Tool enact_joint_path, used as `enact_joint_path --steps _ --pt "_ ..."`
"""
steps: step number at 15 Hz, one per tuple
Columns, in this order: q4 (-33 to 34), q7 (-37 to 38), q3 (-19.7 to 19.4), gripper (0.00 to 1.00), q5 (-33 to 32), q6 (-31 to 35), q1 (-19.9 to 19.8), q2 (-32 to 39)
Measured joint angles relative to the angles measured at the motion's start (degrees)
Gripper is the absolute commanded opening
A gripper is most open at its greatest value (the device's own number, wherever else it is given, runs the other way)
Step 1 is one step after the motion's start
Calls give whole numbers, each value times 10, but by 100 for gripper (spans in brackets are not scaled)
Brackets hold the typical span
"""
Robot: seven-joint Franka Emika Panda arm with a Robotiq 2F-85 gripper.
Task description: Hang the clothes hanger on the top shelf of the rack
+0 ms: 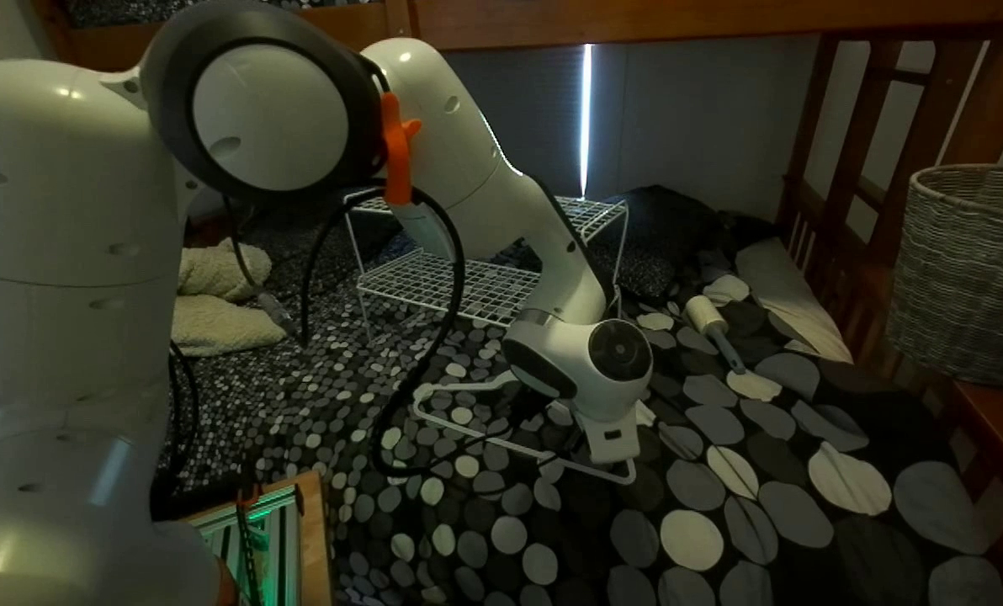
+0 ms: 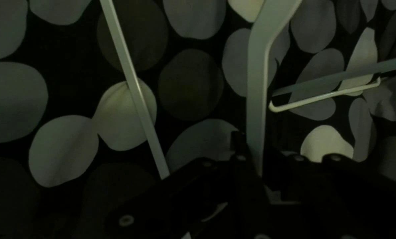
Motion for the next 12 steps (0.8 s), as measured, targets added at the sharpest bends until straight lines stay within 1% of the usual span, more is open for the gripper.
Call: enact_joint_path --steps 2,5,12 --pt "0 0 0 2 8 3 0 0" --pt "-1 15 -9 2 5 3 12 4" --pt "1 76 -14 2 9 3 21 11"
